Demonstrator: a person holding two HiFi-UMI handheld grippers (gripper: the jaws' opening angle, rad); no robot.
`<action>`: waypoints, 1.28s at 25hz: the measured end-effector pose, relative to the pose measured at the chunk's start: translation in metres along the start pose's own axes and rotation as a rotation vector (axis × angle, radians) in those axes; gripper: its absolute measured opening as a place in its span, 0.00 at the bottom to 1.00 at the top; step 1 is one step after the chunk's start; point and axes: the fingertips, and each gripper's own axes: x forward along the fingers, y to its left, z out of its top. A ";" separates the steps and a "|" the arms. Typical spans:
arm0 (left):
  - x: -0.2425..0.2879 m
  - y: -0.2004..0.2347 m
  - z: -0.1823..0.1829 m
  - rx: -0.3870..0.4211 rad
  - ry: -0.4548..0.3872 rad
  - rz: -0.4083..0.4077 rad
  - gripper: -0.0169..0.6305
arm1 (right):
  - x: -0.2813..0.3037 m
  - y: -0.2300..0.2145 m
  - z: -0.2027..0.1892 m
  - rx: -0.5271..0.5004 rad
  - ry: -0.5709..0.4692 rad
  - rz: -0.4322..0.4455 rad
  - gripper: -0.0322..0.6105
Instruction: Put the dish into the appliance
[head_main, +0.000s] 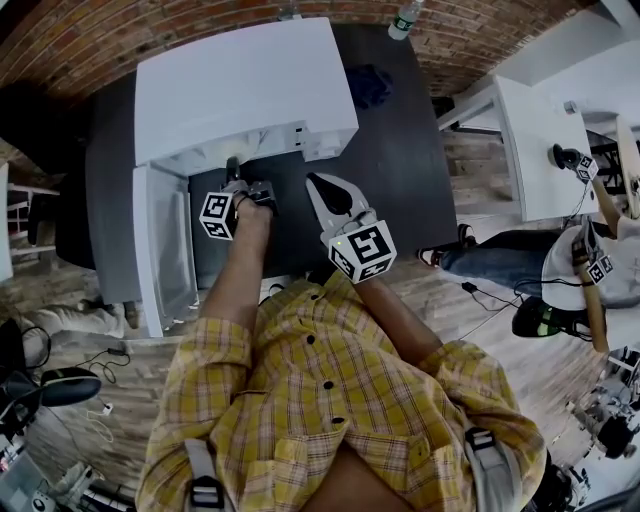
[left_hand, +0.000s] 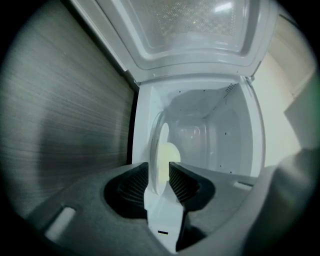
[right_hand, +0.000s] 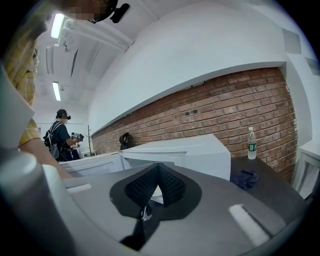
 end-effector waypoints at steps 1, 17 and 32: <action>-0.001 0.000 0.000 -0.001 0.002 -0.001 0.22 | 0.000 0.001 0.000 0.001 -0.001 0.000 0.06; -0.053 -0.026 -0.009 0.023 0.064 -0.040 0.15 | -0.016 0.019 0.008 0.005 -0.023 -0.031 0.06; -0.117 -0.087 -0.032 0.162 0.246 -0.140 0.02 | -0.030 0.052 0.008 0.016 -0.049 -0.046 0.06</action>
